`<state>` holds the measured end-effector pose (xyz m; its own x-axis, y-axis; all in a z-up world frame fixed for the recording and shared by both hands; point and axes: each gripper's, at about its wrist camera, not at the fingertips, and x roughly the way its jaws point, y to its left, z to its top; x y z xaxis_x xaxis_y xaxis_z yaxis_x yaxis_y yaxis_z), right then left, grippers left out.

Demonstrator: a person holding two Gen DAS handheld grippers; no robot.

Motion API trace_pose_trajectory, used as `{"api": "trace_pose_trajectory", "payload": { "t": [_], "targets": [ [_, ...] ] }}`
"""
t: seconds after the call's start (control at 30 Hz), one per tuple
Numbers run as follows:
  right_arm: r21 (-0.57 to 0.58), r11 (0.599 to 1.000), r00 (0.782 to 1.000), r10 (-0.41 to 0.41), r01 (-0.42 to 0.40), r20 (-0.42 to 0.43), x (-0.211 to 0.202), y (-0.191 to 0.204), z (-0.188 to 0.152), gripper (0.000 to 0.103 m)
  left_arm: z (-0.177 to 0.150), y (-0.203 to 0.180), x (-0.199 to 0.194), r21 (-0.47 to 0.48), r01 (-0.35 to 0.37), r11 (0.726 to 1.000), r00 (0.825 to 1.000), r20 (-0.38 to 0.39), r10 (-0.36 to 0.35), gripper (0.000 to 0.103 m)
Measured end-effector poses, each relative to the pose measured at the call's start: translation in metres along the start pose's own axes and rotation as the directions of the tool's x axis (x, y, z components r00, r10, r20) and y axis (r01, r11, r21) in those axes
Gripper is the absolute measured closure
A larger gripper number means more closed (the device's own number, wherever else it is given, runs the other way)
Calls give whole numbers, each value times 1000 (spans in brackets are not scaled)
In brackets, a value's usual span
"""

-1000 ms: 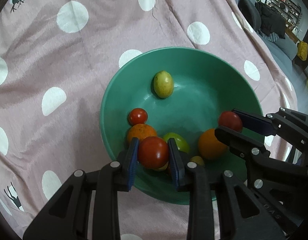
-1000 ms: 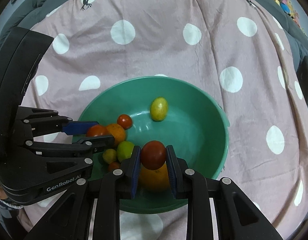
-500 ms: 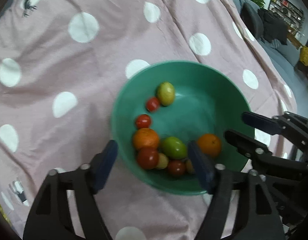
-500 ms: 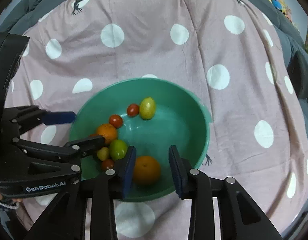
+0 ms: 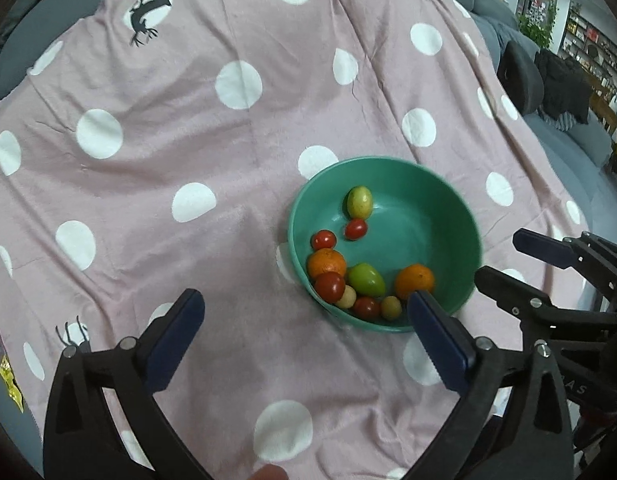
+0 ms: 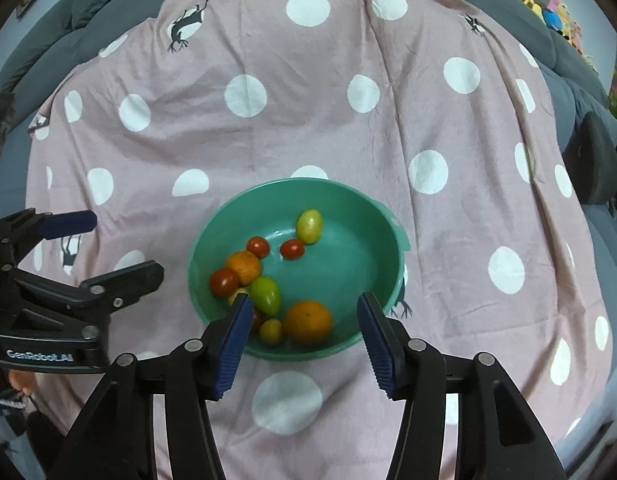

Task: Organize fruits

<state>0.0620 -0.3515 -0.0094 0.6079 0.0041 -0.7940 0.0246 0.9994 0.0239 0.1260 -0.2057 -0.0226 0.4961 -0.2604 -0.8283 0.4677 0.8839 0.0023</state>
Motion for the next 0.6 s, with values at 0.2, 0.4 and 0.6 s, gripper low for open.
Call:
{"api": "trace_pose_trajectory", "payload": {
  "t": [0.2, 0.4, 0.6],
  "targets": [
    [-37, 999, 1000, -2, 2, 7, -28, 6, 9, 47, 8, -3, -25, -14, 23, 1000, 1000, -6, -23, 1],
    [-54, 998, 1000, 18, -17, 13, -56, 6, 22, 47, 15, -13, -49, 16, -24, 1000, 1000, 17, 24, 1],
    [-71, 997, 999, 15, -13, 30, -74, 9, 30, 47, 20, -20, -61, 19, -61, 998, 998, 17, 61, 1]
  ]
}}
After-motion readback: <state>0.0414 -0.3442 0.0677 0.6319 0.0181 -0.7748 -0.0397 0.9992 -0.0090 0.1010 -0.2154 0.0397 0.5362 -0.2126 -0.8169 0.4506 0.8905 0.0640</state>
